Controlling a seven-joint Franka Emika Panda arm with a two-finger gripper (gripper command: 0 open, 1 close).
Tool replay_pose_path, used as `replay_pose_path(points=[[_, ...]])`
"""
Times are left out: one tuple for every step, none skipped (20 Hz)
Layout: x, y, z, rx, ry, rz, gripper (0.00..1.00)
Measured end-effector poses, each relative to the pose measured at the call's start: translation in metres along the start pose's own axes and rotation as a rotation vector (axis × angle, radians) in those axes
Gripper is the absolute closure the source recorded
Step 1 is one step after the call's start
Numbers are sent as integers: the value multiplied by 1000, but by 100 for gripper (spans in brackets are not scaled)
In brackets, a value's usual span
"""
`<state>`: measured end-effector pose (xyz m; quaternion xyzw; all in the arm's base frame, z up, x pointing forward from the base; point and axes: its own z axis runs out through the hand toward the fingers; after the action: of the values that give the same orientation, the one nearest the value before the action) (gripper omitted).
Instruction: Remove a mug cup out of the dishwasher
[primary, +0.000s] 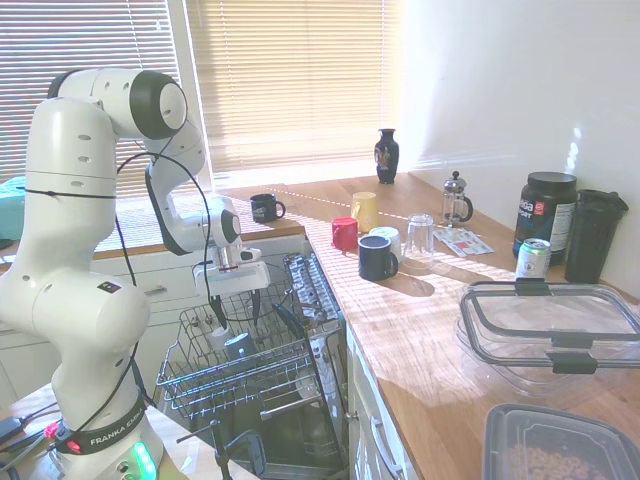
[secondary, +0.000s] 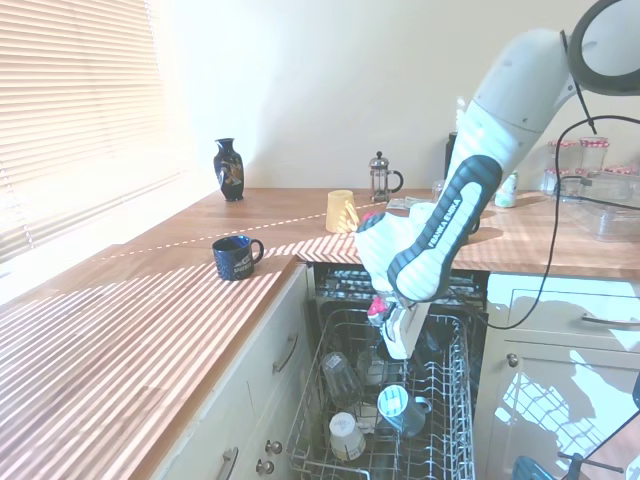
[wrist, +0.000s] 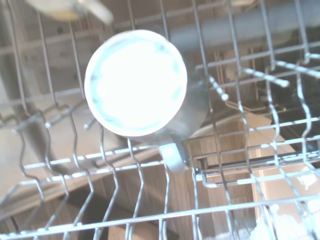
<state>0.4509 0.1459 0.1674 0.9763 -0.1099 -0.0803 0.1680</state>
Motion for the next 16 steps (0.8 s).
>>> replay_pose_path(points=[[1, -5, 5, -9, -4, -13, 0], [3, -11, 10, -16, -7, -26, 0], [3, -16, 15, -25, -9, -38, 0], [4, -20, 21, -35, -12, -52, 0], [5, -23, 26, -47, -12, -65, 0], [5, -26, 33, -58, -14, -75, 0], [6, -28, 38, -68, -16, -85, 0], [8, -31, 44, -76, -19, -91, 0], [11, -33, 49, -83, -21, -96, 0], [14, -35, 55, -92, -18, -103, 0], [17, -37, 62, -100, -18, -109, 0], [20, -40, 69, -107, -21, -114, 0], [21, -43, 77, -114, -27, -118, 0], [22, -46, 85, -120, -34, -122, 0], [22, -50, 91, -124, -36, -128, 0], [23, -54, 96, -128, -37, -133, 0]])
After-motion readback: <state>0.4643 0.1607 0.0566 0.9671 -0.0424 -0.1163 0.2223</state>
